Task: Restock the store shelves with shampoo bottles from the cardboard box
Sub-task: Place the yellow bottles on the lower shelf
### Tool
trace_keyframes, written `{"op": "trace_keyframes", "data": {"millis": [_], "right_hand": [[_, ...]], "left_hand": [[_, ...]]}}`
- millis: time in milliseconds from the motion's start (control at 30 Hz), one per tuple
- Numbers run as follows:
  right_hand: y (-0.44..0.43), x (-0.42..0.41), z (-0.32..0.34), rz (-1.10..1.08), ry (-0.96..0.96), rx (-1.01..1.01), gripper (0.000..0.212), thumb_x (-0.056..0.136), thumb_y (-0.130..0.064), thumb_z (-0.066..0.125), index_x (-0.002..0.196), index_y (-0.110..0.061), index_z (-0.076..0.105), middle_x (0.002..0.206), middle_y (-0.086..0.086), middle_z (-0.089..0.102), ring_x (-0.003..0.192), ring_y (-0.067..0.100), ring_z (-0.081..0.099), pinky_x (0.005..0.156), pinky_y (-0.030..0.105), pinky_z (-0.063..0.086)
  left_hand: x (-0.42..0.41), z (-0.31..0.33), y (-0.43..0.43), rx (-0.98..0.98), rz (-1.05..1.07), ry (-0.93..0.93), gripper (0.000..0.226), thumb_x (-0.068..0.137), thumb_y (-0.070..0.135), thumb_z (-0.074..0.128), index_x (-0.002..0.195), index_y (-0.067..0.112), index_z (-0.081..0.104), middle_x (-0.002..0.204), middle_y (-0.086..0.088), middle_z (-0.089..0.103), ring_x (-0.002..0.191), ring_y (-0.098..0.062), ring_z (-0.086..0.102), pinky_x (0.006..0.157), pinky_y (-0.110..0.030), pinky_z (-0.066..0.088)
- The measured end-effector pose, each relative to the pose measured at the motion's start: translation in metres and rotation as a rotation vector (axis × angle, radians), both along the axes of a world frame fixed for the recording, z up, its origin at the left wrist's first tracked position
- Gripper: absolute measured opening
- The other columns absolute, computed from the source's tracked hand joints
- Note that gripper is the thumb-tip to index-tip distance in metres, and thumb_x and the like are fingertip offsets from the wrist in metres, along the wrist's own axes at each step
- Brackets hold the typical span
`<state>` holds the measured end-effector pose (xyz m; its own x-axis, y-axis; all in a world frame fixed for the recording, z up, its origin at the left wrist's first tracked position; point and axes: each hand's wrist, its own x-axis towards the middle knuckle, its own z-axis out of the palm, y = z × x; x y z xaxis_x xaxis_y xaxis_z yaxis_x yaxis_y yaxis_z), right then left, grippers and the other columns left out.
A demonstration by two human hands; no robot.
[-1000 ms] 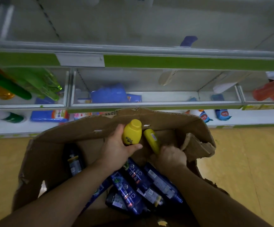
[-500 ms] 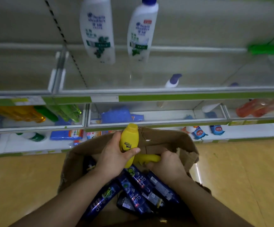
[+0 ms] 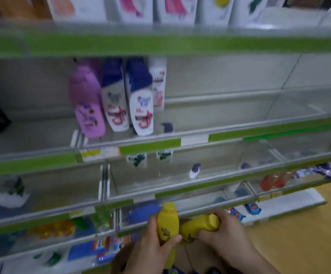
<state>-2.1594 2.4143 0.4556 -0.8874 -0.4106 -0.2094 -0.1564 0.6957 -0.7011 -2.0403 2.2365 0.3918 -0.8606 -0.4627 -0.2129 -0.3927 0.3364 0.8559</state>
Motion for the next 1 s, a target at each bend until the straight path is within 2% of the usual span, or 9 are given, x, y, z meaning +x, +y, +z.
{"op": "trace_keyframes", "data": {"millis": [100,167,267,367,500,633,800,933,1000], "right_hand": [[0.002,0.009,0.048,-0.036,0.039,-0.14,0.034,0.048,-0.04,0.082,0.077,-0.027,0.07,0.072,-0.005,0.074,0.071,0.007,0.069,0.065,0.026,0.054],[0.002,0.01,0.079,-0.009,0.051,-0.265,0.026,0.058,-0.021,0.087,0.078,-0.03,0.074,0.069,-0.004,0.075,0.064,0.006,0.069,0.058,0.02,0.052],[0.002,0.001,0.116,0.015,0.063,-0.412,0.02,0.069,-0.003,0.085,0.081,-0.017,0.077,0.074,0.009,0.076,0.072,0.021,0.072,0.067,0.034,0.058],[0.001,-0.014,0.142,-0.002,0.102,-0.492,0.018,0.071,-0.004,0.086,0.086,-0.007,0.076,0.08,0.014,0.077,0.082,0.038,0.072,0.078,0.047,0.058],[-0.003,-0.04,0.17,0.041,0.14,-0.596,0.018,0.072,-0.007,0.084,0.088,-0.009,0.077,0.082,0.006,0.078,0.082,0.028,0.075,0.073,0.028,0.059],[-0.004,-0.078,0.192,0.131,0.178,-0.652,0.014,0.076,-0.009,0.083,0.089,-0.011,0.077,0.082,0.0,0.079,0.078,0.011,0.074,0.072,0.018,0.055],[-0.006,-0.139,0.204,0.212,0.131,-0.703,0.017,0.077,-0.011,0.083,0.091,-0.009,0.075,0.078,0.001,0.077,0.068,0.006,0.068,0.061,0.015,0.051],[-0.015,-0.183,0.199,0.266,0.087,-0.739,0.017,0.076,-0.008,0.085,0.087,-0.013,0.073,0.069,-0.006,0.073,0.063,0.002,0.066,0.059,0.015,0.05],[-0.024,-0.2,0.196,0.268,0.09,-0.71,0.026,0.073,-0.014,0.087,0.095,-0.013,0.073,0.075,-0.006,0.074,0.066,0.0,0.068,0.061,0.016,0.052]], "left_hand": [[-0.001,0.043,-0.008,-0.006,-0.059,0.064,0.066,0.064,0.076,0.068,0.115,0.07,0.027,0.121,0.018,0.059,0.107,-0.004,0.061,0.087,-0.026,0.048],[-0.003,0.07,-0.011,0.022,-0.07,0.135,0.065,0.058,0.082,0.067,0.112,0.068,0.033,0.108,0.019,0.064,0.097,0.0,0.063,0.084,-0.028,0.051],[-0.009,0.105,-0.014,0.01,-0.038,0.238,0.063,0.055,0.088,0.063,0.108,0.065,0.036,0.095,0.012,0.066,0.086,0.0,0.063,0.078,-0.028,0.053],[-0.018,0.132,-0.016,0.018,-0.034,0.322,0.063,0.06,0.092,0.057,0.113,0.062,0.038,0.096,0.011,0.067,0.088,-0.004,0.066,0.082,-0.038,0.056],[-0.033,0.166,-0.019,-0.033,-0.027,0.367,0.068,0.064,0.093,0.052,0.117,0.052,0.039,0.098,0.016,0.067,0.084,0.007,0.062,0.079,-0.031,0.054],[-0.056,0.193,-0.01,-0.072,0.051,0.385,0.065,0.063,0.086,0.058,0.106,0.039,0.045,0.086,0.006,0.067,0.075,-0.003,0.064,0.073,-0.036,0.056],[-0.093,0.215,0.019,-0.07,0.188,0.412,0.052,0.062,0.085,0.062,0.105,0.062,0.042,0.093,0.018,0.07,0.078,0.0,0.068,0.07,-0.032,0.055],[-0.122,0.218,0.038,-0.052,0.307,0.448,0.041,0.068,0.072,0.071,0.1,0.062,0.048,0.094,0.024,0.07,0.082,-0.004,0.069,0.072,-0.033,0.054],[-0.13,0.22,0.043,-0.032,0.344,0.425,0.041,0.067,0.069,0.073,0.098,0.064,0.048,0.094,0.027,0.069,0.085,-0.005,0.068,0.072,-0.032,0.052]]}}
